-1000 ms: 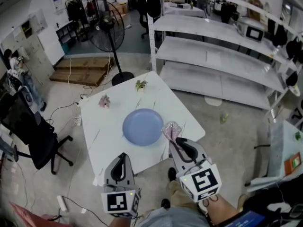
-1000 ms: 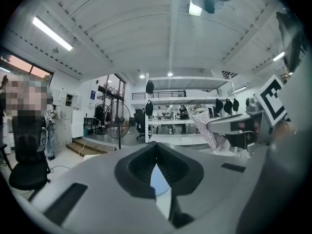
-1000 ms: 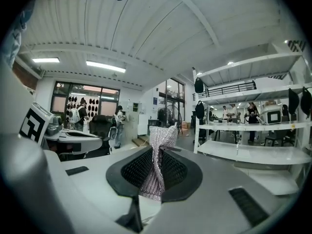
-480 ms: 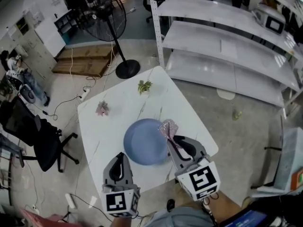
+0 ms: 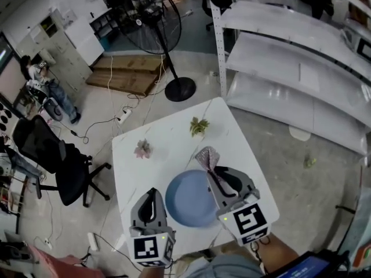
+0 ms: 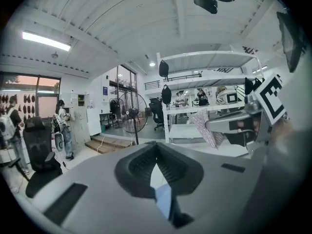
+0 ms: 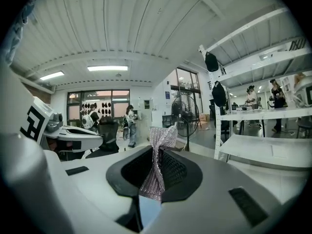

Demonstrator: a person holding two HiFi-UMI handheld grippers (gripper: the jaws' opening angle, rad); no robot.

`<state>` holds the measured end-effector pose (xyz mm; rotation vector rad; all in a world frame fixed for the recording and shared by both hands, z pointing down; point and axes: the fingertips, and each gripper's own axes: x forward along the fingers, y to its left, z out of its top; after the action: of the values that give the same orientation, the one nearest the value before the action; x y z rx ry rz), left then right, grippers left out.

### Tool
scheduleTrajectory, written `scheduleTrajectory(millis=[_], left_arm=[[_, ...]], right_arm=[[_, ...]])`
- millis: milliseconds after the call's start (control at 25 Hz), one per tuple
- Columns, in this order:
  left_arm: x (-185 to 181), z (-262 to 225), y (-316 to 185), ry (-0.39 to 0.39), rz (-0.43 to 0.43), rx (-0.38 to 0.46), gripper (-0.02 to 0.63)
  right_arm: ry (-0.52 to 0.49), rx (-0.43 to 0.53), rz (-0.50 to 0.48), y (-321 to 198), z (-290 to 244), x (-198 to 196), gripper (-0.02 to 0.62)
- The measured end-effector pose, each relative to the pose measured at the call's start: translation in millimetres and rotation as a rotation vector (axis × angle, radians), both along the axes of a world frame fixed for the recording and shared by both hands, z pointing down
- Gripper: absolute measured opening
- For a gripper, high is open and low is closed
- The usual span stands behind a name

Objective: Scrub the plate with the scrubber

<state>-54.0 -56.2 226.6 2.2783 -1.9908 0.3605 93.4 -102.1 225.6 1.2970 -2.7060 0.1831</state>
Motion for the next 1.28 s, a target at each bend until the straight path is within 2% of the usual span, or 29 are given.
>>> scheduleTrajectory(millis=[280, 440, 760, 960, 1080, 1280], left_arm=[[-26.1, 17.1, -18.1, 0.016, -0.014, -0.002, 0.005], [-39.8, 40.7, -25.0, 0.053, 0.002, -0.059, 0.005], [-60.7, 108.3, -33.2, 0.089, 0.026, -0.168, 0.005], [-63.3, 153.9, -42.2, 0.130, 0.044, -0.232, 0.006], [-64.8, 186.8, -42.6, 0.148, 0.069, -0.300, 0.009], [-60.3, 228.2, -47.6, 0.191, 0.128, -0.403, 0.073]], right_arm=[[0.048, -0.006, -0.038, -20.6, 9.2, -27.3, 0.060], [0.104, -0.047, -0.049, -24.8, 30.8, -46.8, 0.060], [0.315, -0.271, -0.180, -8.7, 124.6, -88.2, 0.057], [0.487, -0.410, -0.218, -6.6, 192.5, -91.0, 0.055], [0.571, -0.479, -0.231, -7.6, 223.7, -88.4, 0.055], [0.676, -0.547, -0.255, -14.2, 251.5, -90.7, 0.055]])
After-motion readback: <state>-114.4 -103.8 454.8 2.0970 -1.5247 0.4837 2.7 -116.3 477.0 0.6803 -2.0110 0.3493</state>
